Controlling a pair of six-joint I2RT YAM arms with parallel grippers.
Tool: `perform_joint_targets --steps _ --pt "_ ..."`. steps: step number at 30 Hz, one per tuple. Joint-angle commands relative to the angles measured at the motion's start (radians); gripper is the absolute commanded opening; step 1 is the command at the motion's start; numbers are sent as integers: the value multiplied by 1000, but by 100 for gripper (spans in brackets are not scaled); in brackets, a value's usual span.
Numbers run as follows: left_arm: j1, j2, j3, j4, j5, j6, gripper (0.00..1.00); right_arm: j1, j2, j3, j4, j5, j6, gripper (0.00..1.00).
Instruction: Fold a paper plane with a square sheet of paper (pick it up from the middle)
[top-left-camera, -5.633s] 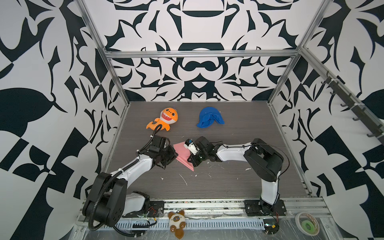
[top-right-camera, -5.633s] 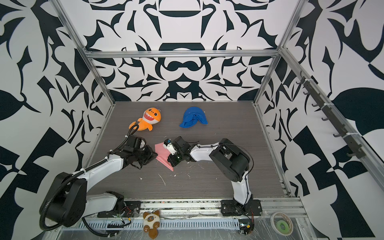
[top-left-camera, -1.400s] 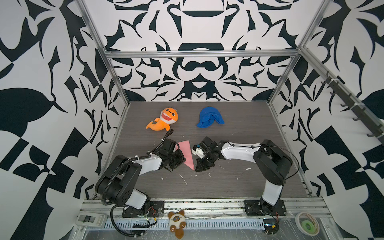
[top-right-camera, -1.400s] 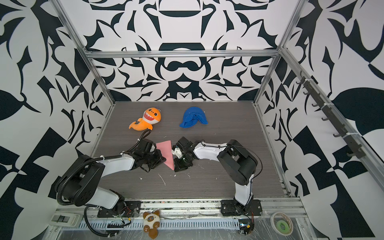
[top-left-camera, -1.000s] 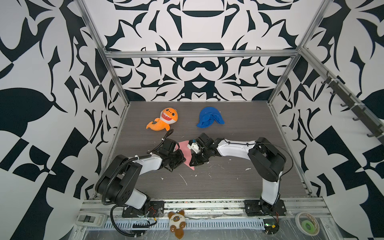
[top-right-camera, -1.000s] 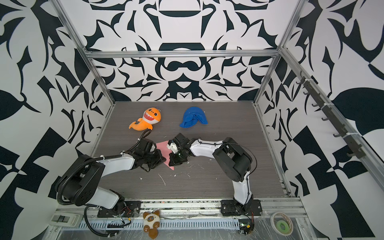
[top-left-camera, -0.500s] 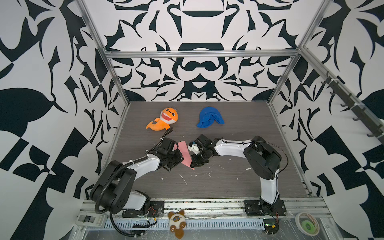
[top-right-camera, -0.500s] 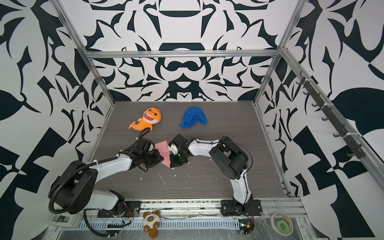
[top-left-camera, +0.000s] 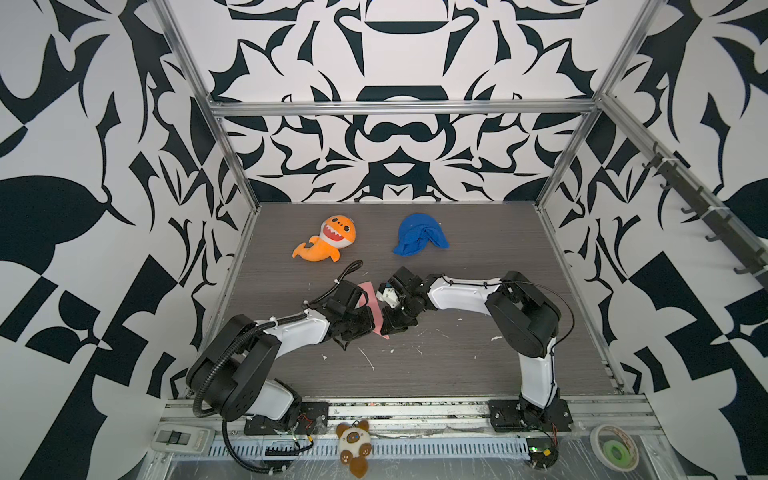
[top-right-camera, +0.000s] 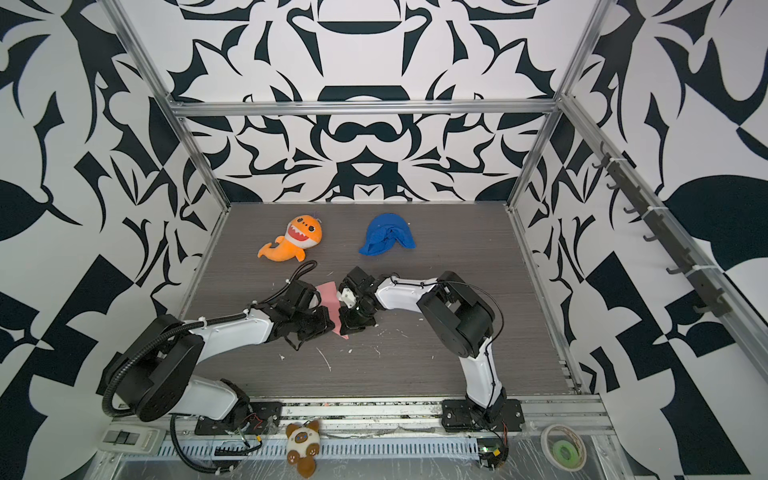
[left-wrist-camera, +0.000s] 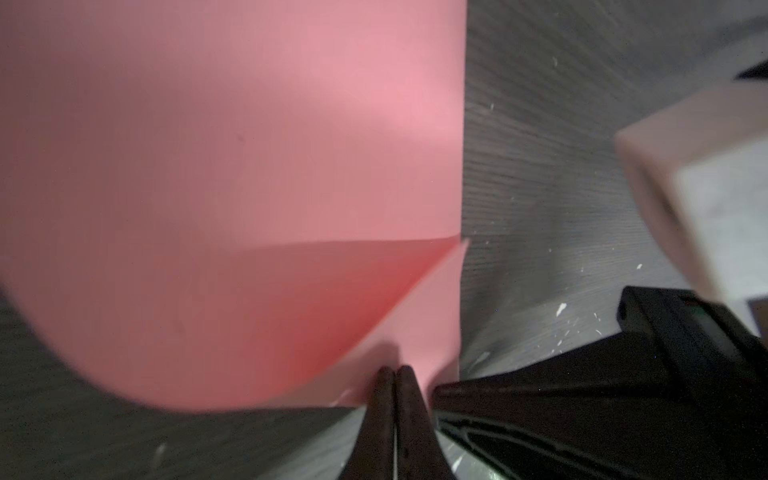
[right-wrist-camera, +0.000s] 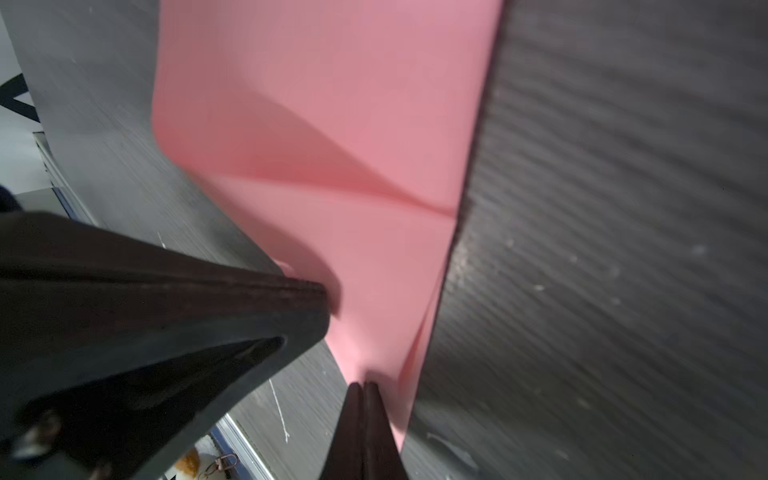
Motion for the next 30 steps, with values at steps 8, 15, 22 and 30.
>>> perform_joint_targets --steps 8,15,22,30 --pt "-9 23 36 -160 -125 43 6 -3 41 -2 -74 70 16 2" --pt "19 35 66 -271 -206 59 6 -5 44 -4 -86 82 15 2" --pt "104 51 53 -305 -243 45 6 -5 50 -7 -91 88 15 2" --pt "196 87 68 -331 -250 48 6 -5 53 -4 -95 94 16 2"
